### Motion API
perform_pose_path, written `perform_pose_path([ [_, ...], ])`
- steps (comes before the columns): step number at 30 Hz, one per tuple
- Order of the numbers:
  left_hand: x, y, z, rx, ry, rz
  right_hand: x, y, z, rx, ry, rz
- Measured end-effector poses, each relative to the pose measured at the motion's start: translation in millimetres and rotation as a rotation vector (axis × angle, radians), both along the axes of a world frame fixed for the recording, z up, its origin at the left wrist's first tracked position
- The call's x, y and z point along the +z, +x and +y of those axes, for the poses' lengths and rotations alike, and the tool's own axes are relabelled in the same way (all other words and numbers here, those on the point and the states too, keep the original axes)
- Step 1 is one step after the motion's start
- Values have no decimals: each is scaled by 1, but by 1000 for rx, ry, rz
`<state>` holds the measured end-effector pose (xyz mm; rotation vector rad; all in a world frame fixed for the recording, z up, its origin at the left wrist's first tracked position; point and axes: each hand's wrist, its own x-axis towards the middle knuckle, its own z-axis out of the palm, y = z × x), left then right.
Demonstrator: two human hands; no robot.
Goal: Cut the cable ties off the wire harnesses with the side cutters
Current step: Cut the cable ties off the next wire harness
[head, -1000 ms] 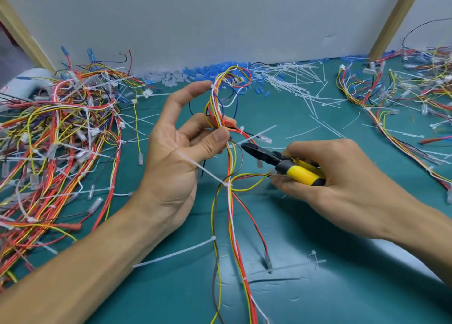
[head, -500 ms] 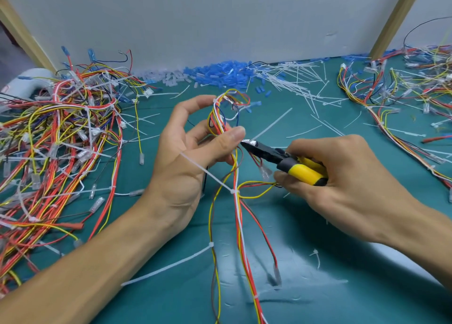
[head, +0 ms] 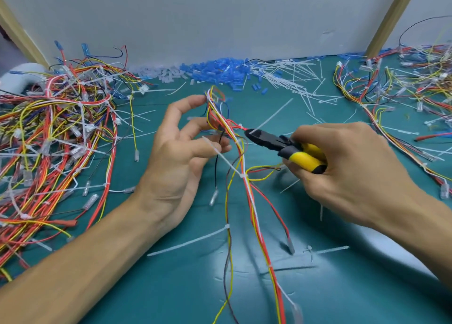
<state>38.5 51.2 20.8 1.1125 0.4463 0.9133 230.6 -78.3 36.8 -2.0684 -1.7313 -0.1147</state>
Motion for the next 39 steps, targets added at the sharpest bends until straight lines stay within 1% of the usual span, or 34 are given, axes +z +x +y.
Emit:
perform_pose_path([
  [3,0,4,-3,-35,21,64,2,-3,-1,8,-18,-64],
  [7,-4,6,-5,-74,107,162,1,-4,-1,36,-58,-75],
  [10,-3,4,-3,-50,151,174,1,-4,-1,34,-60,-73],
  [14,-3,3,0,-6,140,162,0,-3,-2,36,-43,-61],
  [20,-1,2,5,48,47,88,-1,2,0,51,-19,13],
  [26,-1,3,5,31,-43,-3,1,8,1,-6,-4,100],
  [30,-2,3,3,41,-123,-66,0,4,0,13,12,114],
  [33,0,3,1,68,-106,-98,-2,1,-2,33,10,168],
  [36,3,4,-3,95,-34,-105,-2,-2,-2,59,-42,223],
  [39,5,5,-8,120,14,-128,0,-6,-1,117,-79,338],
])
